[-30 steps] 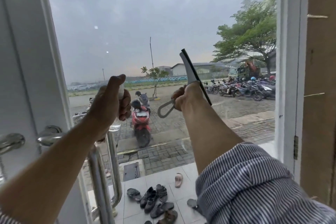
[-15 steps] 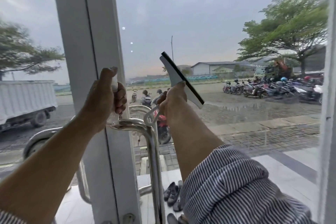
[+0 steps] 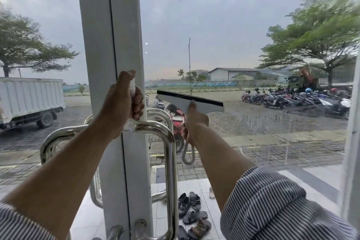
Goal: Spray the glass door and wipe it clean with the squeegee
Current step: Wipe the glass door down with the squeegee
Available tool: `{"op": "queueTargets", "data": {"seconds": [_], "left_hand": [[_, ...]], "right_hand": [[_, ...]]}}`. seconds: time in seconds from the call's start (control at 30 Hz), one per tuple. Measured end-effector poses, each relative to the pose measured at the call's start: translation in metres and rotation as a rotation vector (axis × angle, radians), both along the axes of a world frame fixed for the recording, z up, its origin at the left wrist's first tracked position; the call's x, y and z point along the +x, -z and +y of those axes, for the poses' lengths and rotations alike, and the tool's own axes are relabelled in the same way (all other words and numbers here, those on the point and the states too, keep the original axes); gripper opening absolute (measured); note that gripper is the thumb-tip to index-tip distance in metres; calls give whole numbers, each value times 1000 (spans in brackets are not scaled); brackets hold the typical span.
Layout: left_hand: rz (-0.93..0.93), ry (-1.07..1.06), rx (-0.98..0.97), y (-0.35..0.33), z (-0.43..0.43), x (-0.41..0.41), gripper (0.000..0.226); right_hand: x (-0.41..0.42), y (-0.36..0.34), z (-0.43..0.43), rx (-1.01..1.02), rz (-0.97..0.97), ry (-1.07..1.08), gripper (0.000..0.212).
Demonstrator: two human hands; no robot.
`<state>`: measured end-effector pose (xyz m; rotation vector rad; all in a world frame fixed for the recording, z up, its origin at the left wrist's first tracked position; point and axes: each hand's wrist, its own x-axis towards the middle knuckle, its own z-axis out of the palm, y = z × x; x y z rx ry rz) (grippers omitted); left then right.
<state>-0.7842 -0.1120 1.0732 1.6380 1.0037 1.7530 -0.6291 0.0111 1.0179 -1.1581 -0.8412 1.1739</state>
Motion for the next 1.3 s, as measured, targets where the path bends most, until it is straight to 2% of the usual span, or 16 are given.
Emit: {"op": "queueTargets", "data": {"seconds": [0.07, 0.13, 0.3, 0.4, 0.47, 0.57, 0.63, 0.83, 0.97, 1.07, 1.13, 1.2, 1.3], "left_hand": [[-2, 4, -9, 2, -2, 1, 63], [-9, 12, -18, 4, -4, 1, 62], [6, 4, -16, 6, -9, -1, 61], [1, -18, -14, 7, -7, -6, 61], [2, -16, -10, 11, -4, -9, 61], [15, -23, -28, 20, 6, -8, 57], [-11, -5, -38, 24, 13, -4, 57], [-140, 88, -81, 19, 28, 2, 57], [-210, 134, -119, 19, 31, -1, 56], [-189, 127, -142, 17, 34, -1, 57], [-187, 119, -150, 16, 34, 0, 56], [-197, 116, -145, 16, 33, 1, 56], [-198, 109, -133, 17, 34, 2, 56]], "right_hand": [[2, 8, 3, 23, -127, 54, 85], [2, 6, 0, 67, -186, 72, 86], [14, -35, -4, 235, -75, 70, 81], [12, -65, -1, 267, 1, 51, 69], [5, -71, 4, 250, -5, 58, 73], [-7, -58, 17, 214, -125, 103, 91], [-7, -43, 19, 230, -276, 124, 94], [22, -18, 15, 318, -538, 82, 70], [26, -22, 10, 331, -431, 12, 72], [21, -45, 9, 386, -314, -2, 71], [9, -66, 10, 395, -250, 42, 80], [-4, -77, 14, 380, -265, 97, 93], [-17, -73, 16, 366, -334, 125, 76]]}}
